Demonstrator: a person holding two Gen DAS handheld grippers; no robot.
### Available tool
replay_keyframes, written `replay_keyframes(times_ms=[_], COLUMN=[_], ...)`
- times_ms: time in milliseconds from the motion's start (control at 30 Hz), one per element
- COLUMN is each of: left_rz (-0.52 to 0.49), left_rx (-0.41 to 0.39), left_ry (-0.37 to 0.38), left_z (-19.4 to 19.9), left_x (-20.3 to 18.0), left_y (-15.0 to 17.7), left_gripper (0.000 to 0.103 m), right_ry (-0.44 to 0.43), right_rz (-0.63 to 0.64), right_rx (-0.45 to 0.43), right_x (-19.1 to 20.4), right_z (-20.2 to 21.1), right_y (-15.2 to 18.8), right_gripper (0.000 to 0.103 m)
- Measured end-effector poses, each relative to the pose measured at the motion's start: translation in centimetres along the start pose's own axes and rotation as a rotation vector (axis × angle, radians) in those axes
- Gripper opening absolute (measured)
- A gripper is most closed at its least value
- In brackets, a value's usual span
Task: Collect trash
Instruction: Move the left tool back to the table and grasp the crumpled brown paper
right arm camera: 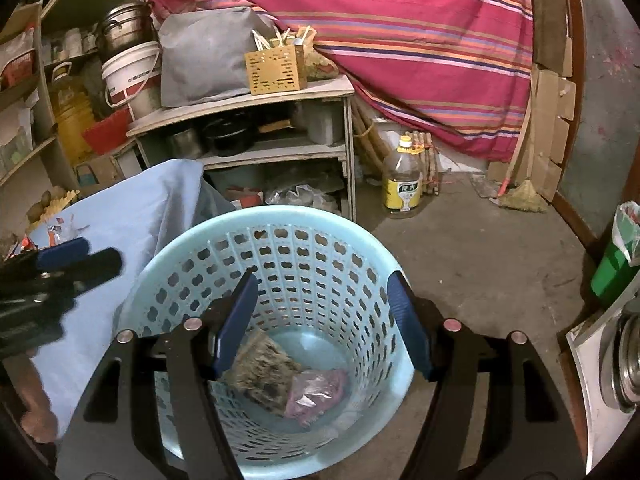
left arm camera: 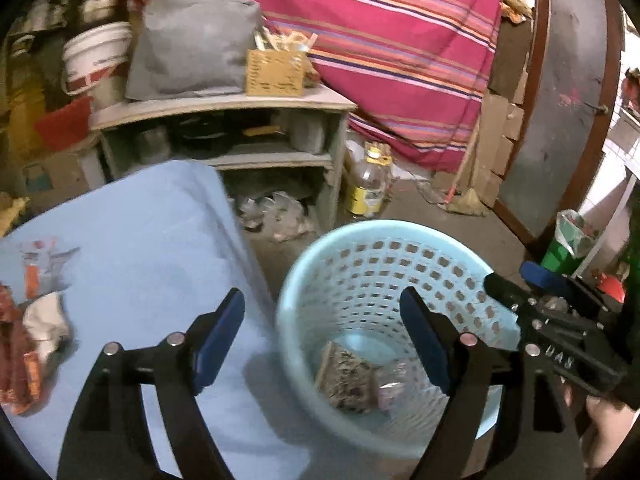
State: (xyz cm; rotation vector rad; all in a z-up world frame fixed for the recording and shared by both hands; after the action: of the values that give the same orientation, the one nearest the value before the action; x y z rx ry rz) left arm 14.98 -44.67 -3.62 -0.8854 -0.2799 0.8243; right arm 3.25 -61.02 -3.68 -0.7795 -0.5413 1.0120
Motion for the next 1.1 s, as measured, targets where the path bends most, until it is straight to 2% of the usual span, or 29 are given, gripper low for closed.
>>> replay_keyframes(times_ms=[167,400,633,767,900,1000,1100], left_rz=[0.023,0.051,0.177,0.246,0.275,0.336,0.344], left_rx=[-0.048,-0.116,-0.114,-0.096,-0.088,-0.062,-0.025], left_ry=[-0.09,-0.26,-0.399,-0.48,-0.564,-0.569,-0.573], left_z=[4.3,11.9,18.8,21.9,24.2,24.9,24.8], left_x=[4.6,13.0,25.1,32.0,36.5,39.5,41.0], left_y=[0.5,3.1,7.7,11.3,14.8,17.2,19.1], left_gripper=[0.083,0.096,0.099,0.099,0.099,0.099,0.099], right_ry=[-0.013,-0.089,-0.19,-0.203,-0.237,-0.221,-0.215], right_rz=[0.03,0.069,0.126,0.163,0.162,0.186,0.227], right_rx=[-0.014,-0.063,-0.098,-0.086,-0.055,-0.025,-0.009], right_x=[2.6,10.1,20.7,25.5,29.1,31.6,34.2], right_z=[0.3,2.3,3.8,3.8,3.3,2.4,1.7], right_y=[-0.1,-0.3,-0.1,0.9,1.9,2.6,3.4], right_gripper=[0.077,0.098,0.099,0.099,0.099,0.099,0.099])
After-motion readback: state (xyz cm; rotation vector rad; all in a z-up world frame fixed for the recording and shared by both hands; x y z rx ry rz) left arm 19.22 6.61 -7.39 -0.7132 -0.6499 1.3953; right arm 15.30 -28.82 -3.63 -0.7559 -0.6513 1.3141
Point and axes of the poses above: each gripper's, at about its wrist camera, not at the fingertips, and z roughly against the way its jaws point, x to its left, y to its underside, the point moved 6 cm from there along -z, roughly the way its jaws point, and after that the axes turned 1 degree about y, right-handed, at the moved point
